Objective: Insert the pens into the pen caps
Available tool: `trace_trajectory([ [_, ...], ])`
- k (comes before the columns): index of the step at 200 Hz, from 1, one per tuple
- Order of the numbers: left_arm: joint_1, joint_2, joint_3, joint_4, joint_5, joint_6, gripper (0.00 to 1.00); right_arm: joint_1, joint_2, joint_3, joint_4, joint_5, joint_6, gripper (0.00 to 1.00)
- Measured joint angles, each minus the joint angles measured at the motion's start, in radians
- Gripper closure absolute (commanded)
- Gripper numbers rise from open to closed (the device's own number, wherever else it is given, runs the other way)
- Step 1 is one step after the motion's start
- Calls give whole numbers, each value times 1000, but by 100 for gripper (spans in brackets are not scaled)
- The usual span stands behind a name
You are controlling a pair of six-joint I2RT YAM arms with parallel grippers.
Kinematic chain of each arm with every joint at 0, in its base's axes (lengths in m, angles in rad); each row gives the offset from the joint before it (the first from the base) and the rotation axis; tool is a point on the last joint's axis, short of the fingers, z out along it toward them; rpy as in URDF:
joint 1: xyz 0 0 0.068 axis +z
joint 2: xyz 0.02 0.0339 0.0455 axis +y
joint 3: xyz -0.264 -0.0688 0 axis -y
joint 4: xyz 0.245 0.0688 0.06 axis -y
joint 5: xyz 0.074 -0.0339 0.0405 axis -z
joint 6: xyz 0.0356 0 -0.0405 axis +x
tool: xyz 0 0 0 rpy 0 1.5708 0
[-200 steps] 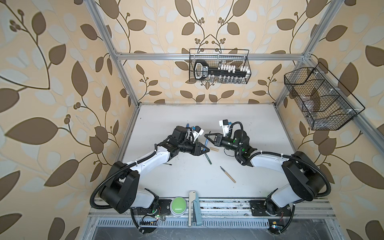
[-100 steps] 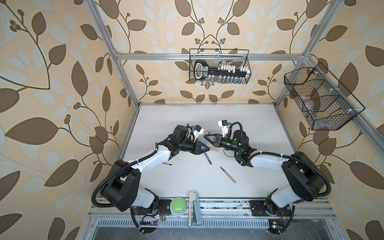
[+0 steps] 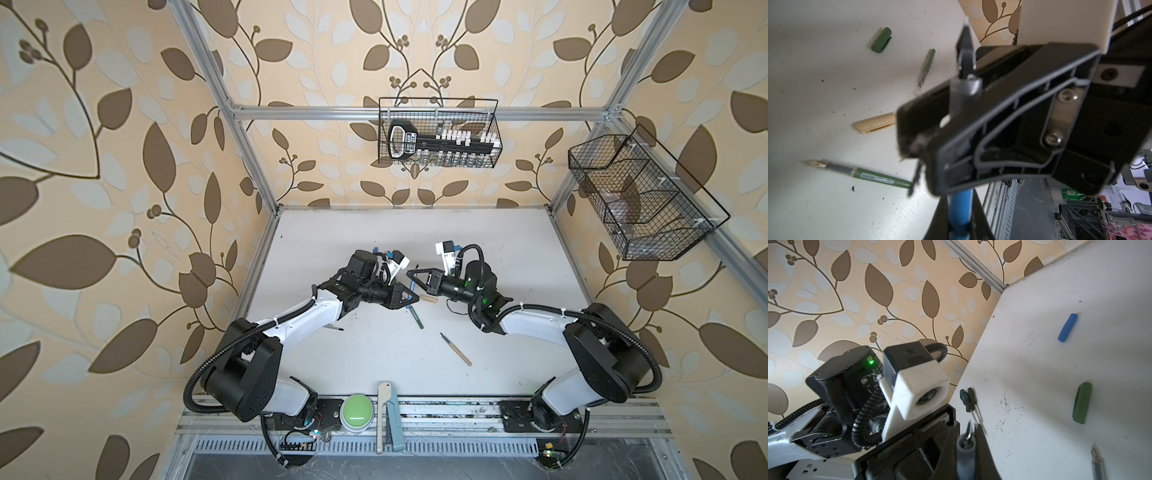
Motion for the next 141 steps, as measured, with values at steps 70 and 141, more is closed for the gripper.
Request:
trace_trajectory([
  [70, 2, -2, 18, -119, -157, -3, 100, -20, -84, 127, -376, 146, -193, 54],
  [141, 3, -220, 17, -303, -513, -29, 98, -118, 255, 581, -648, 321, -366, 52],
])
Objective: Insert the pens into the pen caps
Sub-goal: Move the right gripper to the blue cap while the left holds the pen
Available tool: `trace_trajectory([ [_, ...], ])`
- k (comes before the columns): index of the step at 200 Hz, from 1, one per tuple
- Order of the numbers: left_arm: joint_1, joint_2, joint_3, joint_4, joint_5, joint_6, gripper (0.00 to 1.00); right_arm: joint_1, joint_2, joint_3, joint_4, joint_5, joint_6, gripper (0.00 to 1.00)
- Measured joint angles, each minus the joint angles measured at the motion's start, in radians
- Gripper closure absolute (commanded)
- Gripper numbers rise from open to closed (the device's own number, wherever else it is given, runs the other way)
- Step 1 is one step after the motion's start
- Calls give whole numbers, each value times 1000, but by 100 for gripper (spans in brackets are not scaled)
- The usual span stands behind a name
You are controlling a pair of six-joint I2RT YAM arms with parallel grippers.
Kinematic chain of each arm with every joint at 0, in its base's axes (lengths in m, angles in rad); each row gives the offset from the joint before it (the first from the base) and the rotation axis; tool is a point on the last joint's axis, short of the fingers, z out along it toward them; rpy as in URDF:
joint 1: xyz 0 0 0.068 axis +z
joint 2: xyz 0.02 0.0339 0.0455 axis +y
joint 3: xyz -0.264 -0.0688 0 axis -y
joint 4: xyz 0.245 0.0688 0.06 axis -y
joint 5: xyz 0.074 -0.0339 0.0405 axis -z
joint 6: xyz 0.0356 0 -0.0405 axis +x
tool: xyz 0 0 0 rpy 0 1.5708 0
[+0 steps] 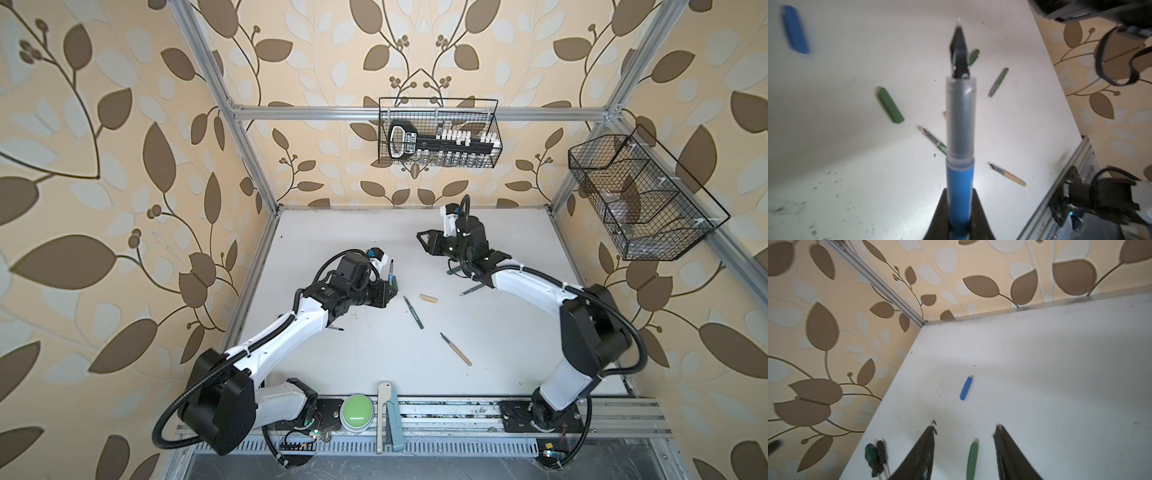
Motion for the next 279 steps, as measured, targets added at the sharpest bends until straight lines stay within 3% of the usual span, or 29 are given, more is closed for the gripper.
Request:
trace_trajectory([
  [31, 3, -115, -13, -53, -144, -13, 96, 52, 257, 220, -77, 63, -8, 51],
  [83, 6, -191, -39, -105, -231, -20, 94, 195, 533, 523, -192, 146, -9, 49],
  [177, 6, -231, -70, -129, -248, -20, 95, 241, 699, 838, -467, 352, -44, 47],
  [238, 6, -285, -76, -136, -248, -20, 95, 262, 805, 1007, -618, 393, -45, 48],
  [279, 6, -332, -93, -148, -248, -23, 95, 262, 843, 1092, -680, 418, -43, 54],
])
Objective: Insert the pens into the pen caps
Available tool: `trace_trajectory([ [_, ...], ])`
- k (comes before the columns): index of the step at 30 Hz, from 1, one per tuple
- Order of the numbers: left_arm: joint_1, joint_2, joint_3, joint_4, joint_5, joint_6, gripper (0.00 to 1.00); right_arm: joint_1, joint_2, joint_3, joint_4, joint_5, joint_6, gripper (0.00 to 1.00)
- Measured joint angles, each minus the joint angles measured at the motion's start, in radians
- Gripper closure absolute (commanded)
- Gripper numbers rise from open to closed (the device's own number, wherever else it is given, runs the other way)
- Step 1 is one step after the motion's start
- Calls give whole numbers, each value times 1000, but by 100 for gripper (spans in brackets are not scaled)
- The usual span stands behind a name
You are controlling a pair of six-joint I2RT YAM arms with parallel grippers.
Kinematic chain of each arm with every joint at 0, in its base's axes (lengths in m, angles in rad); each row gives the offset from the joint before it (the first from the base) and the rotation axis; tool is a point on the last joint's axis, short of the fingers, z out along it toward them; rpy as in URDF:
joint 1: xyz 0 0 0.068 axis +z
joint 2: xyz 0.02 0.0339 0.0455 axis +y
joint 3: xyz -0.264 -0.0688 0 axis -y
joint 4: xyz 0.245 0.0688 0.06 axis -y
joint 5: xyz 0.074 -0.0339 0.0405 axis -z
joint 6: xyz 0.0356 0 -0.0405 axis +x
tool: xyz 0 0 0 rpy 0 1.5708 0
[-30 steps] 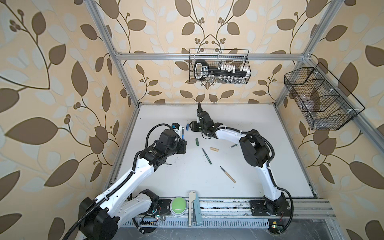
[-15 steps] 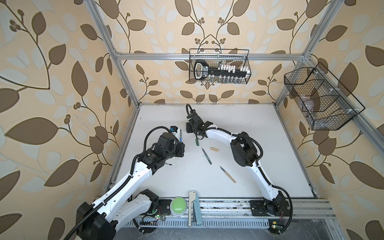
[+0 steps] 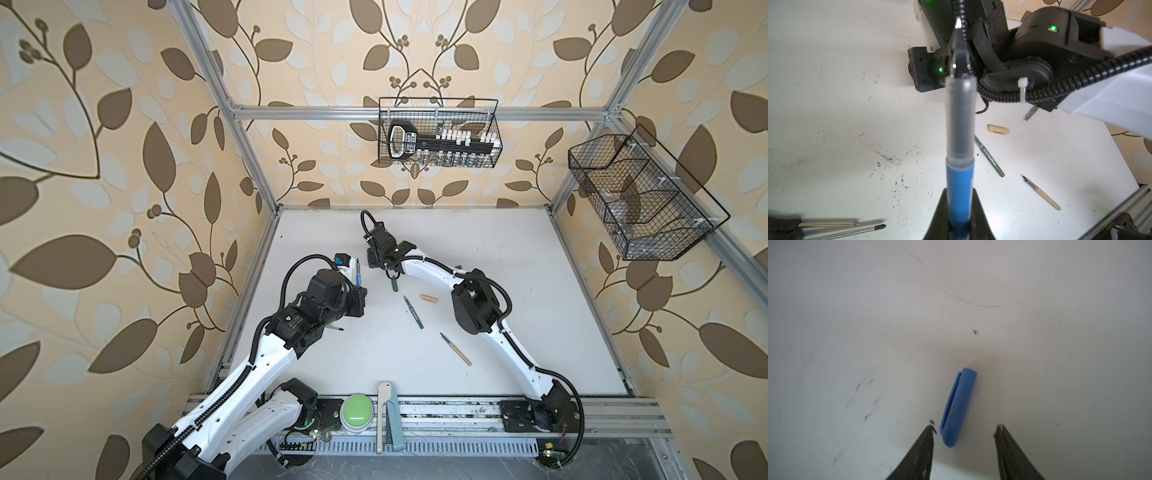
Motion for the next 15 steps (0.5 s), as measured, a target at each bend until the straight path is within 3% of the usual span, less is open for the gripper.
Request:
trace_trajectory([
  [15, 0, -52, -39, -17, -24, -9, 94, 0, 37, 42, -30, 1, 46, 57],
])
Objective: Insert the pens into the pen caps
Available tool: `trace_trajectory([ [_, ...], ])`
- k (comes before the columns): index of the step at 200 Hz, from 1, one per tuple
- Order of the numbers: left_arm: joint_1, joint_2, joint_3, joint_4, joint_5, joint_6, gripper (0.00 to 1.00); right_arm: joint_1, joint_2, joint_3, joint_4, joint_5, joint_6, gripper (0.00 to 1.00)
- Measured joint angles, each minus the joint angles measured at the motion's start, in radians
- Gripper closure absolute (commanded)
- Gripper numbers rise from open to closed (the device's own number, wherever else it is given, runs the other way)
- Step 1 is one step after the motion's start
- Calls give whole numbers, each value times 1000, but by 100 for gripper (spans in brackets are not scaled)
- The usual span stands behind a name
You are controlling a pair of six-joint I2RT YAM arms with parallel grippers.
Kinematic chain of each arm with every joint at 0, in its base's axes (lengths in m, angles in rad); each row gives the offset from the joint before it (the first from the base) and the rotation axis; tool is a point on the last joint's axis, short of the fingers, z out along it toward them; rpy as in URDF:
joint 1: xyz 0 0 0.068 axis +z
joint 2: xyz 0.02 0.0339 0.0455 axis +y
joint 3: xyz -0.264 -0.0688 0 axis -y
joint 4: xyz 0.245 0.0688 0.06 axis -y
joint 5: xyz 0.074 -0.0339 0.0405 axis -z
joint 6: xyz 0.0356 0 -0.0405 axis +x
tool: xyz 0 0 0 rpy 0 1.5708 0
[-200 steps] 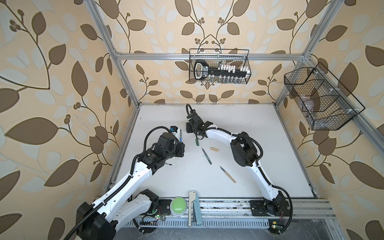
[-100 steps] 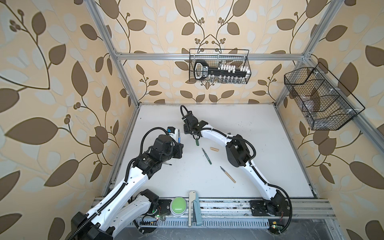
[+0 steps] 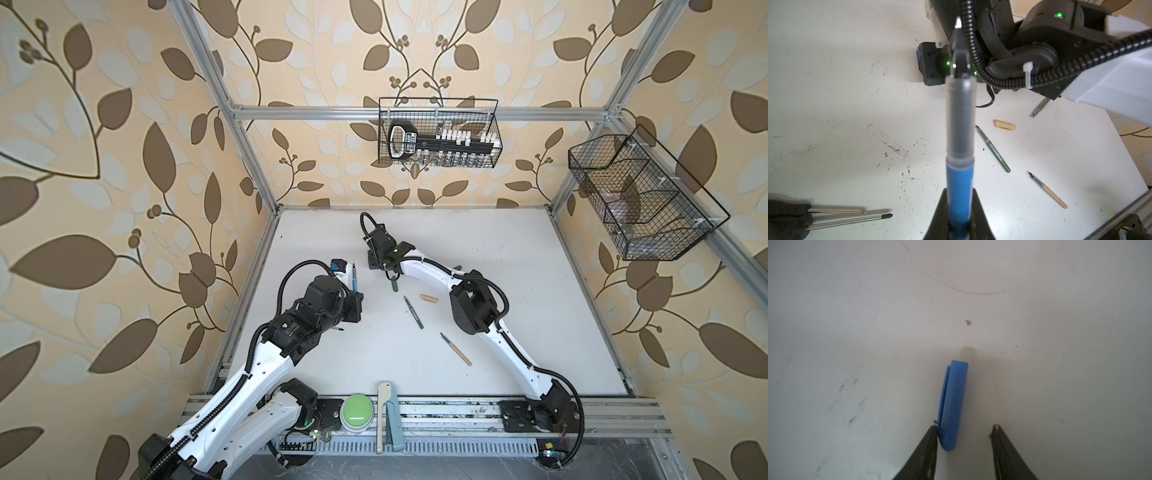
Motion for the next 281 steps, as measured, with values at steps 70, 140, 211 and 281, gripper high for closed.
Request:
trace_trajectory([
  [70, 0, -3, -6, 0, -1, -3, 94, 0, 28, 46, 4, -12, 35, 67],
  [140, 0, -3, -6, 0, -2, -3, 94, -10, 31, 42, 4, -23, 34, 81],
  [211, 0, -3, -6, 0, -3, -3, 94, -26, -118, -212, 75, -40, 9, 88],
  [281, 0, 26, -6, 19, 37, 2, 95, -58, -465, -782, 191, -71, -14, 87],
])
